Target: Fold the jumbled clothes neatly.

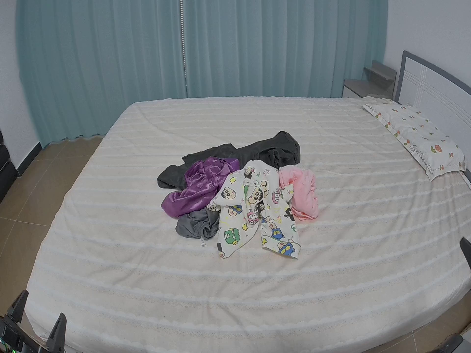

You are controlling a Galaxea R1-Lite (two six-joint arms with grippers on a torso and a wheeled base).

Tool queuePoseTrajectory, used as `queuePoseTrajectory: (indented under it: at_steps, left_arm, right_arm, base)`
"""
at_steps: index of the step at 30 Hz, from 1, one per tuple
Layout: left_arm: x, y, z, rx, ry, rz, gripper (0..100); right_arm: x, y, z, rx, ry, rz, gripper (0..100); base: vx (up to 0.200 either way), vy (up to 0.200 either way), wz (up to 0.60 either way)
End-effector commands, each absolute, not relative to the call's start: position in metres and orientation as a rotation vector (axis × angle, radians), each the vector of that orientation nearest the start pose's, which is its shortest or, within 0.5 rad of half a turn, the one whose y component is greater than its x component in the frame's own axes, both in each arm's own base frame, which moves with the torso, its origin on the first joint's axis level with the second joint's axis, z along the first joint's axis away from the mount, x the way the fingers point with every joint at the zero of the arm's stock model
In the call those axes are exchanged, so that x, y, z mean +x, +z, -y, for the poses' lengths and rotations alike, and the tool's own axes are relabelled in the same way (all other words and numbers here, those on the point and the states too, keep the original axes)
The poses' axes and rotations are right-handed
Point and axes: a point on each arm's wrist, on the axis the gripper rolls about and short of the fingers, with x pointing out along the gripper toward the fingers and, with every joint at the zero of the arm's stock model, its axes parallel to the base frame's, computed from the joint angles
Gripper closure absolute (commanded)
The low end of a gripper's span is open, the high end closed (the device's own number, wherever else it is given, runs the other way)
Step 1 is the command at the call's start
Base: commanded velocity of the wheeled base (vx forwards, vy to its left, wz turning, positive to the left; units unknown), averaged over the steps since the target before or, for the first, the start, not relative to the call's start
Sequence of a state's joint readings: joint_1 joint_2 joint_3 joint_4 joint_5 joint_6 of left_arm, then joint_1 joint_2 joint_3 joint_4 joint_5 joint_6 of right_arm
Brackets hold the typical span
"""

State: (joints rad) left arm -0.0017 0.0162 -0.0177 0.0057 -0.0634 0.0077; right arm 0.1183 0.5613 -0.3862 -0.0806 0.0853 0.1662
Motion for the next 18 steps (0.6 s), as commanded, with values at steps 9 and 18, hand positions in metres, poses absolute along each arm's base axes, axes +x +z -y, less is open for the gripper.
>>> queuePoseTrajectory:
  at_steps: [9, 18]
  left_arm:
    - [-0.023, 0.075, 0.001, 0.007, -0.066, -0.006, 0]
    - [-0.023, 0.075, 0.001, 0.007, -0.064, -0.006, 0]
  right_arm:
    - [0.253, 0.134, -0.08, 0.44, 0.385, -0.63, 0]
    - [0.33, 0.056, -0.102, 0.546, 0.309, -0.725, 0]
  base:
    - [0.0, 0.0, 0.0]
    - [0.0, 0.0, 0.0]
